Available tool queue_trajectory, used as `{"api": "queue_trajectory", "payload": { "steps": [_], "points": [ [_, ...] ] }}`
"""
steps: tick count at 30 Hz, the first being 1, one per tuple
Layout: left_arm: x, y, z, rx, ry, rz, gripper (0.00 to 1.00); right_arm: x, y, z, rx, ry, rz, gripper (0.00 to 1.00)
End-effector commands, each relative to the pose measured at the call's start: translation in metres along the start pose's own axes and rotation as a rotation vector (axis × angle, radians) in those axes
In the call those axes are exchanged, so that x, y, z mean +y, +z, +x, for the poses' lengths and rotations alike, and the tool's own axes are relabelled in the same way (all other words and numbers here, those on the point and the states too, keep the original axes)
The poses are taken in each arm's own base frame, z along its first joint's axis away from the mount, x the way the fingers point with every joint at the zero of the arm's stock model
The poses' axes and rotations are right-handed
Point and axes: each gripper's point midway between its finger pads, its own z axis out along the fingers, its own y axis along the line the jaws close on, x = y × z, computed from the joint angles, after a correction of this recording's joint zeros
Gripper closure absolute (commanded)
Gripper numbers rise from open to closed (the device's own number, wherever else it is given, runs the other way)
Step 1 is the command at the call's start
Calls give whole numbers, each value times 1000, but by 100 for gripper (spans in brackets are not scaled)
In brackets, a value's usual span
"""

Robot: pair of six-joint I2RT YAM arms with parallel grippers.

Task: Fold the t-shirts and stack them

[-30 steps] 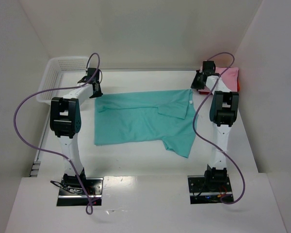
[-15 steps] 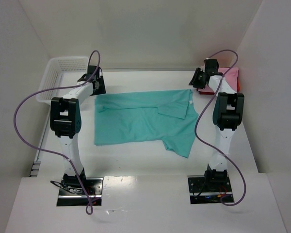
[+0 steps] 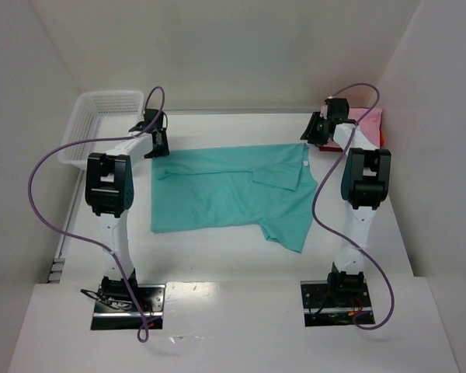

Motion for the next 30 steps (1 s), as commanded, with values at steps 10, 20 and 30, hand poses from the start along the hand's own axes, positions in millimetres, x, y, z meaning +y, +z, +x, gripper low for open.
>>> {"api": "queue_trajectory", "payload": {
  "steps": [10,20,30],
  "points": [
    [-5,6,-20,-40,-4,-31,73,-9,24,2,21,-17,1,73],
    [-4,8,-21,-43,5,-40,90,-15,31,5,37,-21,21,96],
    [-3,12,-20,-36,8,-51,95,-32,18,-11,-1,-14,69,100]
  ]
}}
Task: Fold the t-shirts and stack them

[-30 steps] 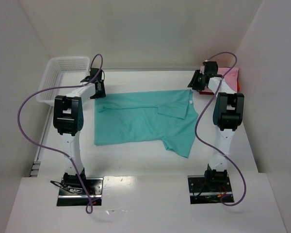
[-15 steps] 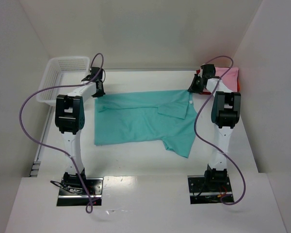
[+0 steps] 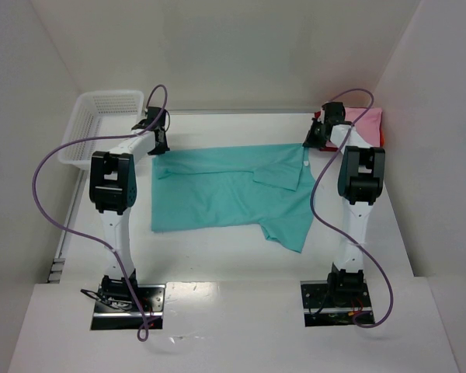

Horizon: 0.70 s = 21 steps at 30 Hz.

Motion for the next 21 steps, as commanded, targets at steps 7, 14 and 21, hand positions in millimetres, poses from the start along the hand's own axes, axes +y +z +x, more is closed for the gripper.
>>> {"api": "queue_trajectory", "payload": {
  "steps": [7,14,21],
  "points": [
    [0,5,-6,-7,12,-20,95,-10,-12,-24,-55,-4,19,100],
    [-8,14,-15,-13,19,-2,100,-7,-15,-38,-85,-2,19,100],
    [-17,22,-25,-24,14,26,100,-3,-17,-47,-104,2,12,100]
  ]
}}
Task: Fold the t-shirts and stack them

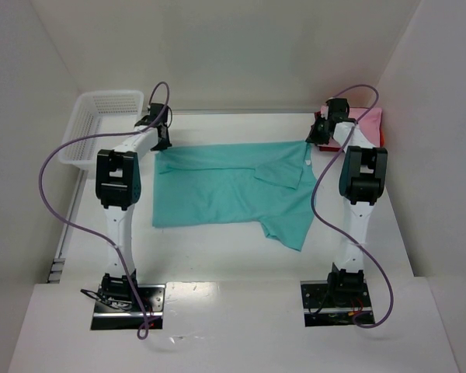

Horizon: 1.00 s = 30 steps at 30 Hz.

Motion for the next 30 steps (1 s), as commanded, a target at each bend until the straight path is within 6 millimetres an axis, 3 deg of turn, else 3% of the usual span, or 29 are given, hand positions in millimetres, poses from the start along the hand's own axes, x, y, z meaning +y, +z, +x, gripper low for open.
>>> {"api": "queue_trajectory", "payload": {
  "steps": [1,4,15,21,24,25,30],
  "points": [
    [-7,3,-13,-23,10,21,100,-1,-7,-28,-64,-3,11,100],
    [-8,9,-11,-16,23,19,100,-1,-7,-28,-64,-3,11,100],
    [-21,20,-41,-60,36,49,100,-2,0,-30,-71,4,9,100],
    [-21,18,-43,-59,36,48,100,2,0,-36,-78,10,-4,100],
    [-19,10,-45,-62,35,51,93,4,-1,-40,-86,9,-6,98],
    [-20,5,-46,-65,34,59,88,6,-3,-43,-94,6,-11,94],
    [-15,-26,-60,-117,20,80,45,20,-24,-61,-128,-5,-40,44]
  ]
}}
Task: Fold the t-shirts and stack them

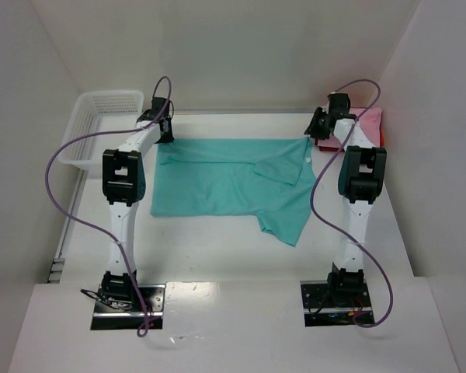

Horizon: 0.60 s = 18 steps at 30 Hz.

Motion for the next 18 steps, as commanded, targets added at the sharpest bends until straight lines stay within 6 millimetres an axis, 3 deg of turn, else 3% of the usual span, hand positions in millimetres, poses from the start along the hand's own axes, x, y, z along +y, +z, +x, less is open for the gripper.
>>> {"api": "queue_trajectory", "payload": {
  "steps": [1,5,8,10,13,15,18],
  "points": [
    [0,-52,-40,-100,-17,46,38,19,-30,-43,-91,-17,-46,37],
    [-4,-89,-67,-174,-20,96,21,46,-75,-74,-175,-44,-104,24],
    [-7,-110,-75,-199,-18,126,14,56,-101,-76,-192,-53,-127,20],
    [-9,-143,-82,-233,-9,164,13,62,-128,-73,-219,-60,-136,17],
    [-8,-170,-68,-239,-12,194,11,57,-158,-47,-238,-62,-124,13],
    [-7,-162,-36,-187,-35,197,11,52,-162,-26,-226,-49,-121,11],
    [-4,-162,-8,-149,-59,202,11,45,-158,8,-171,-37,-134,13]
  ]
}}
